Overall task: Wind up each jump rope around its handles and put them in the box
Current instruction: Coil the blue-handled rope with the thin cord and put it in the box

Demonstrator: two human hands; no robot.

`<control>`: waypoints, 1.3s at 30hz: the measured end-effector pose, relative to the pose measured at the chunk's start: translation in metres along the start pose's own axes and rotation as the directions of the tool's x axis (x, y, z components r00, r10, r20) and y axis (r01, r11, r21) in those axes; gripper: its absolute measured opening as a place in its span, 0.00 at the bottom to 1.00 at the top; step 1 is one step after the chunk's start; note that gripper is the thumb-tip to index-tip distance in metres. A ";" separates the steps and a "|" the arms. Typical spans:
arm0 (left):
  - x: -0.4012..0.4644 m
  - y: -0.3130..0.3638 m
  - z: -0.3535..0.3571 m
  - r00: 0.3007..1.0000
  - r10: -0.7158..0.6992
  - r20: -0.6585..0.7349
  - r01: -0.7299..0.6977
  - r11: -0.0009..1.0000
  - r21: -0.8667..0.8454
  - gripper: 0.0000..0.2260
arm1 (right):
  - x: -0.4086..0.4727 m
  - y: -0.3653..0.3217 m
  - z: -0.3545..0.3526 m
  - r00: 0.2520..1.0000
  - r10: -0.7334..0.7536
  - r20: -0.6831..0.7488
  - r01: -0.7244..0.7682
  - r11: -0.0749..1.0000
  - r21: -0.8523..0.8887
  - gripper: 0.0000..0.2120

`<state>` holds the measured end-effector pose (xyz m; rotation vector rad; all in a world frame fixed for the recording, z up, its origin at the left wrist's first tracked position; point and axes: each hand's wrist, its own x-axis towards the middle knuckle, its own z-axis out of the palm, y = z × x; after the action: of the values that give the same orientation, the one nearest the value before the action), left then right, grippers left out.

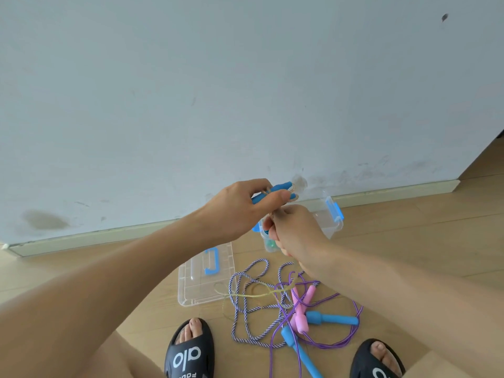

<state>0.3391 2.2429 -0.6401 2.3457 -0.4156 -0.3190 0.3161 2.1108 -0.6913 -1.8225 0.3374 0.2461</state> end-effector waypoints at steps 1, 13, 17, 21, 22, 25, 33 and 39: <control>-0.001 0.001 0.001 1.000 0.014 0.013 -0.013 1.000 -0.002 0.22 | 0.000 0.000 0.000 1.000 0.026 0.011 -0.026 1.000 -0.014 0.18; -0.015 0.018 0.001 0.993 0.107 0.057 -0.106 0.994 -0.021 0.21 | -0.011 -0.014 -0.003 0.954 0.214 0.208 -0.215 0.976 -0.015 0.12; -0.012 0.015 0.001 0.996 0.092 -0.016 -0.092 0.996 0.007 0.23 | -0.010 -0.012 -0.005 0.961 0.199 0.193 -0.189 0.980 -0.070 0.12; -0.010 0.011 -0.005 0.995 0.086 -0.043 -0.081 0.990 0.113 0.09 | -0.012 -0.007 -0.003 0.964 0.199 0.178 -0.192 0.980 -0.056 0.12; -0.009 0.010 -0.007 0.996 0.078 -0.039 -0.072 0.987 0.146 0.07 | -0.012 -0.007 -0.003 0.967 0.191 0.171 -0.186 0.982 -0.042 0.12; -0.006 0.008 -0.013 0.999 0.040 0.004 -0.040 0.991 0.131 0.03 | -0.011 -0.004 -0.003 0.976 0.157 0.149 -0.153 0.987 -0.043 0.14; -0.002 0.001 -0.012 0.996 0.049 0.071 -0.058 0.990 0.132 0.04 | -0.007 0.005 -0.001 0.989 0.072 0.126 -0.044 0.976 -0.212 0.19; -0.002 -0.009 -0.014 0.987 0.141 0.080 -0.158 0.949 0.273 0.09 | 0.003 -0.002 -0.015 0.981 0.089 0.174 -0.073 0.993 -0.097 0.16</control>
<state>0.3443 2.2583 -0.6358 2.5631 -0.7037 -0.2723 0.3194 2.0963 -0.6867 -1.8614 0.2793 0.4848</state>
